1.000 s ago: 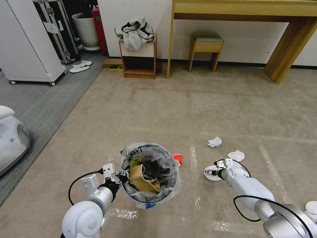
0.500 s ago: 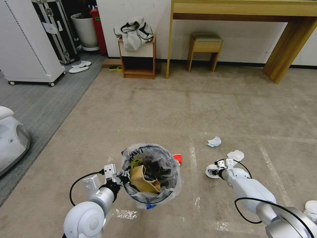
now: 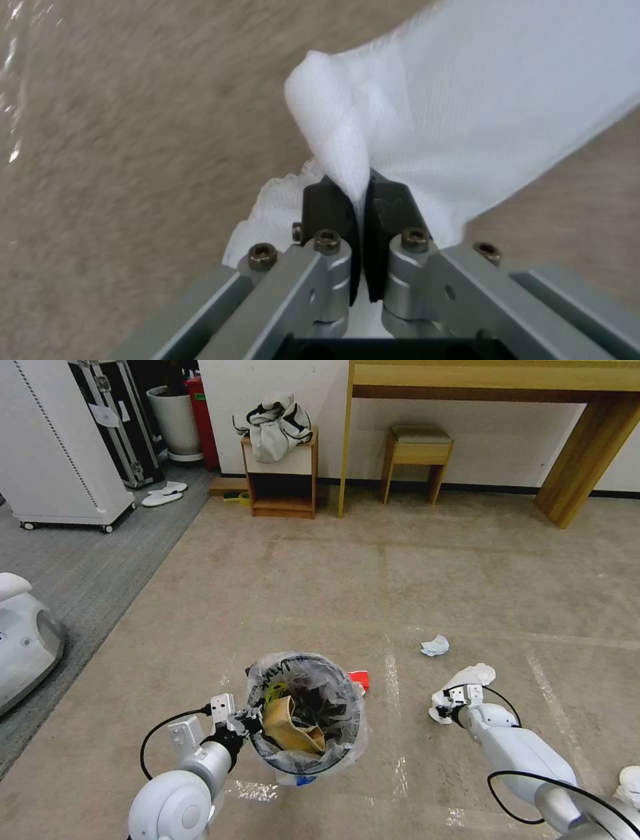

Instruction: Pick up the trash bin and place the garbage on the floor into it.

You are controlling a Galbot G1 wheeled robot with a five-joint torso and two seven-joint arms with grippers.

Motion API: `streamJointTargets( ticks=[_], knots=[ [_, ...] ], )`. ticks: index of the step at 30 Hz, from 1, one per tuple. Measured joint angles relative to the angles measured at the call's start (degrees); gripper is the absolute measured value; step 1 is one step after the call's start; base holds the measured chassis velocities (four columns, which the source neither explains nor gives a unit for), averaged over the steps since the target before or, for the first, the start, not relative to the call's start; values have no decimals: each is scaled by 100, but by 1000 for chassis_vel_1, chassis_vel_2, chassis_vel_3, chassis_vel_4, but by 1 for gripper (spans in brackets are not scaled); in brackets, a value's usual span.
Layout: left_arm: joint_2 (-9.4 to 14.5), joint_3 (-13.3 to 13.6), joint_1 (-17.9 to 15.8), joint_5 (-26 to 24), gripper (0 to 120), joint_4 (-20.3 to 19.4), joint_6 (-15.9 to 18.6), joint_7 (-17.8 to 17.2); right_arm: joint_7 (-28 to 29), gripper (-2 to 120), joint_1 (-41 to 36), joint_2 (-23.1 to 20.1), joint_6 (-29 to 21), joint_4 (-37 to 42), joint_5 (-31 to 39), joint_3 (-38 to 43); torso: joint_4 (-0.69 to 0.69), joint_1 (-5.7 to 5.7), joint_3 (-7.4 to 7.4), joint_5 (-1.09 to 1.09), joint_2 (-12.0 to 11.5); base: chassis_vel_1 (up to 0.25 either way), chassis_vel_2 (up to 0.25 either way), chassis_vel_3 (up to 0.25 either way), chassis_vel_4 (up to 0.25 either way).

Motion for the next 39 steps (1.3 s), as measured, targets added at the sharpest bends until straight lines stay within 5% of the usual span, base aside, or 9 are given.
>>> streamJointTargets(
  ticks=[12,22,34,39],
  knots=[
    [152,28,-6,-26,1,-108,3,-26,780,1,-1324,-1119,-375,2724,1097,506,-1,0,-2,0,0,0,0,0,0],
    [250,88,118,-24,1,-227,19,-28,892,1,-2981,-1939,-418,5187,1579,2211,0,0,-3,-3,1,0,0,0,0],
    [160,24,314,154,1,-363,17,49,471,1,-3881,-2202,-221,6981,2288,3432,1,-1,-3,-3,1,0,0,0,0],
    [140,-120,429,223,1,-413,-14,117,246,1,-3869,-2274,-305,7769,3561,3632,2,-1,-2,-4,1,0,0,0,0]
  ],
)
